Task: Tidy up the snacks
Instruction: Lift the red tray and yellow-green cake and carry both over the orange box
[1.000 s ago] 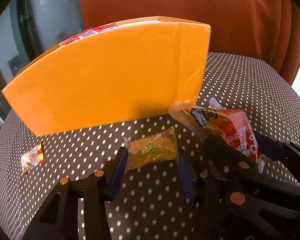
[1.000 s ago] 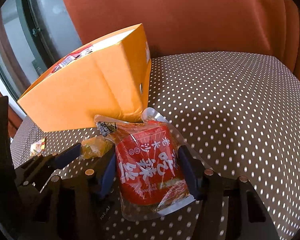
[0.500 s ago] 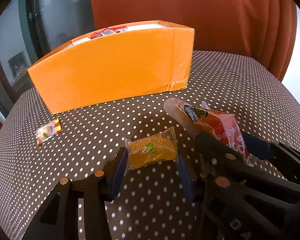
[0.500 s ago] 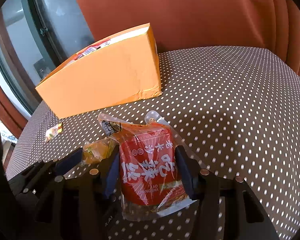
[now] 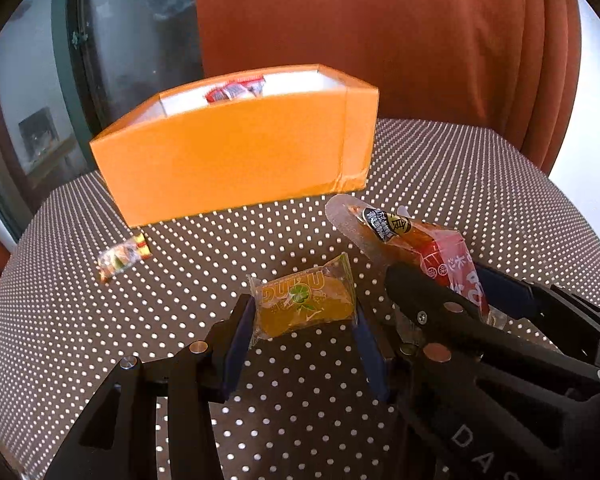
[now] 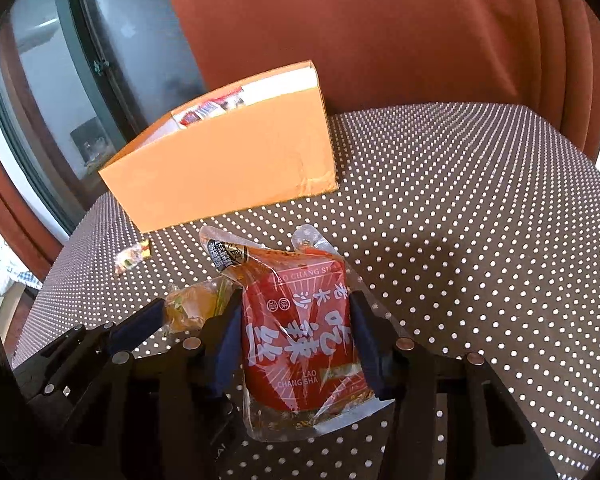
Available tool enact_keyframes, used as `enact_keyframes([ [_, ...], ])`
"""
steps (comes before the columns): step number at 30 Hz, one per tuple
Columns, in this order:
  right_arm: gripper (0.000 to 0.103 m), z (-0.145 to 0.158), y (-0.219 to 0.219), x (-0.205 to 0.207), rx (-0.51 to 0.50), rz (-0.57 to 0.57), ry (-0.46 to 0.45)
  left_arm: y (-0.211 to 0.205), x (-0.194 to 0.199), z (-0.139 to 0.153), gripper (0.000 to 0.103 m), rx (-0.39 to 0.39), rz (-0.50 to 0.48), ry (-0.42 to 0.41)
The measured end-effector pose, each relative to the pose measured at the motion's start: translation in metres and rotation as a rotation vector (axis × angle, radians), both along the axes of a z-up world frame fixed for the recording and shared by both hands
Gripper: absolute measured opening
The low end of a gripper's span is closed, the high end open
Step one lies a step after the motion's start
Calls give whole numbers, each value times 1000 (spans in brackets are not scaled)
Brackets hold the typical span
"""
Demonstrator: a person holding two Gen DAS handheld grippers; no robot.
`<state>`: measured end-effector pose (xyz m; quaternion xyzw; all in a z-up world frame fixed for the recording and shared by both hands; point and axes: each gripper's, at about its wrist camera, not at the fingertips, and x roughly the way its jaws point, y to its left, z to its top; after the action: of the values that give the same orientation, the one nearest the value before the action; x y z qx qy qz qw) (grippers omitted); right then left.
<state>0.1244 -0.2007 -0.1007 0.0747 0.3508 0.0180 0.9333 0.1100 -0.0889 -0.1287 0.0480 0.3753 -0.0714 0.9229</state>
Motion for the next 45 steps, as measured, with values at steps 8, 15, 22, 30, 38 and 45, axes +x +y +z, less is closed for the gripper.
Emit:
enact_keyframes([
  [8,53,33,8,-17,-20,-5,-62,4,-17,37,51,6,2,-64],
  [15,53,65,18,-33,-47,-6,-116,8,-32,69,51,-14,2,-107],
  [22,53,95,31,-43,-75,-1,-174,19,-39,96,51,-32,10,-164],
  [30,53,124,47,-43,-103,10,-233,32,-37,126,51,-46,27,-225],
  [38,53,150,61,-29,-127,31,-296,49,-22,154,51,-66,50,-286],
  [45,53,162,71,-2,-118,72,-339,61,4,166,51,-56,77,-322],
])
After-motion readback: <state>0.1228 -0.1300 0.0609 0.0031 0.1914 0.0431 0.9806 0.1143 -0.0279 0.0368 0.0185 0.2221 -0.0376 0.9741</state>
